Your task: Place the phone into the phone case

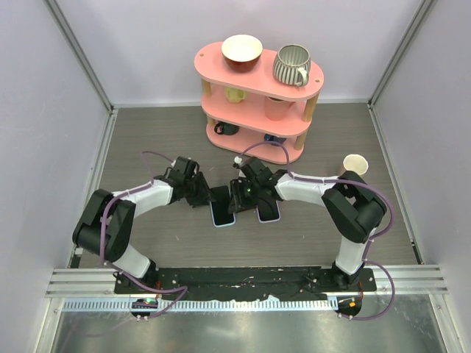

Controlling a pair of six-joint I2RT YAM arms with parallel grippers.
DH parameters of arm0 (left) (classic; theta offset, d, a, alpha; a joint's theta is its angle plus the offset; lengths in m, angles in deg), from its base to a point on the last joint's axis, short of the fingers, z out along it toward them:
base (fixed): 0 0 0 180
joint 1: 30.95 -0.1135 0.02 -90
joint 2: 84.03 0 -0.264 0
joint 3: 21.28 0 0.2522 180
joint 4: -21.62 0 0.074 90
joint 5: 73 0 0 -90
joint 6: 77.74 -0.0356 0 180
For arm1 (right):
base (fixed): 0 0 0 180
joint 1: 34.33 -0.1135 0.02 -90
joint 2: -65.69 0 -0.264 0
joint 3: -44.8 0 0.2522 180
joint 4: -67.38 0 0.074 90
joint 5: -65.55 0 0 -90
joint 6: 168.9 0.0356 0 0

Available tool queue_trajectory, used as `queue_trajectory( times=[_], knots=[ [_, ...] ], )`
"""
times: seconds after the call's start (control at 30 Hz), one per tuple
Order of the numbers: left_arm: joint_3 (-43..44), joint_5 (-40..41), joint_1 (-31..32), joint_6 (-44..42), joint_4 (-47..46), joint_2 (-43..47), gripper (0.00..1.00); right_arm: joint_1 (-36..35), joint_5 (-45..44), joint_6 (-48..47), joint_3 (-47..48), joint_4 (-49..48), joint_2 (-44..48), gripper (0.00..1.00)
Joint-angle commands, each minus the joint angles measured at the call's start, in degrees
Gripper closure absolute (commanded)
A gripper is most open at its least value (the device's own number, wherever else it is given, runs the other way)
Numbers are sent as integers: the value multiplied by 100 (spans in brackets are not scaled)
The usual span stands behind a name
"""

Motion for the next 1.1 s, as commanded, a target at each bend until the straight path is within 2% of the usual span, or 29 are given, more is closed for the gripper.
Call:
queue_trajectory(
  times=[0.0,0.17,0.33,0.47,0.57,0.73,0.83,0.97,1.07],
  knots=[
    [311,204,18,-247,186,-129,61,63,-63,-6,265,70,162,60],
    [417,160,18,-212,178,-235,62,204,-152,-217,502,80,-250,59],
    [330,-77,18,51,38,-358,72,204,-231,-402,644,97,-506,56],
    [137,-182,18,227,-24,-279,84,178,-196,-270,451,-87,-568,51],
    [-100,-551,1,491,-522,-305,87,90,-248,-252,380,-245,-568,46],
    [-356,-964,-8,895,-1008,-402,94,46,23,-156,442,-482,-586,44],
    [-435,-1044,-26,939,-1061,-463,96,133,504,177,267,-991,-445,44],
    [-654,-1307,-26,1141,-1455,-516,98,344,1227,1170,-392,-2858,-33,45],
    [-821,-1325,-26,1212,-1597,-429,98,467,1455,1741,-736,-3748,100,44]
  ],
)
